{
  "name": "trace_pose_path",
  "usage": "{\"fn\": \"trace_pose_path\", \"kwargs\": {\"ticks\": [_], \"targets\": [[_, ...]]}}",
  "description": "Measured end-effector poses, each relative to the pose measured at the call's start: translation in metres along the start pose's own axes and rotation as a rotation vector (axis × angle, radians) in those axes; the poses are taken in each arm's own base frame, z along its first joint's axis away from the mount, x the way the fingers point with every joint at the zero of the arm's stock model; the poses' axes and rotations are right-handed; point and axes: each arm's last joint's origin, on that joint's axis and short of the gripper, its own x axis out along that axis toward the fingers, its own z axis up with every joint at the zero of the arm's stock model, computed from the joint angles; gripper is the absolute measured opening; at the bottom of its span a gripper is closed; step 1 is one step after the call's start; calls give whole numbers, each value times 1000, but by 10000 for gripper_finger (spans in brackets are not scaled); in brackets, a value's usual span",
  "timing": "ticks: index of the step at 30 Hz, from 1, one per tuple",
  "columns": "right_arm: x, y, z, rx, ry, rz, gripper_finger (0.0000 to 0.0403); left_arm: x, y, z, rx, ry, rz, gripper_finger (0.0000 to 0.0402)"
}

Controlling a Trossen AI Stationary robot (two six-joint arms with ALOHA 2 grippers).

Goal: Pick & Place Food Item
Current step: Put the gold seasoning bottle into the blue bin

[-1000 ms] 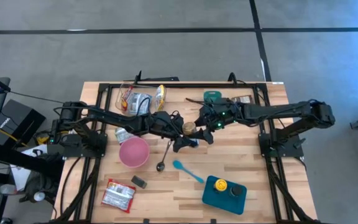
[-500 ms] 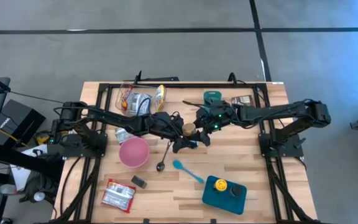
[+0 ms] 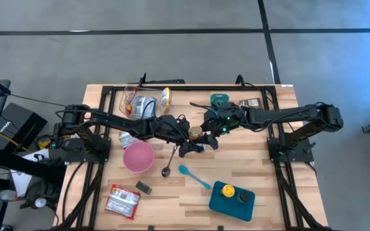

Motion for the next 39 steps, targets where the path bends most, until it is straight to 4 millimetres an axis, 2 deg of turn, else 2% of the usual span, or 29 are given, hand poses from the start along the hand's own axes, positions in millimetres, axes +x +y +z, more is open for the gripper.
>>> {"fn": "trace_pose_path", "kwargs": {"ticks": [11,22,30,39], "targets": [[0,0,0,10,2,-1,274,0,0,0,3,0,-1,296],[-1,-1,-2,20,25,-13,272,0,-1,-1,3,20,-22,367],[-27,2,1,23,32,-35,272,-3,1,-8,-15,122,-24,390],[-64,16,2,19,32,-24,272,-7,0,0,-11,86,-31,384]]}}
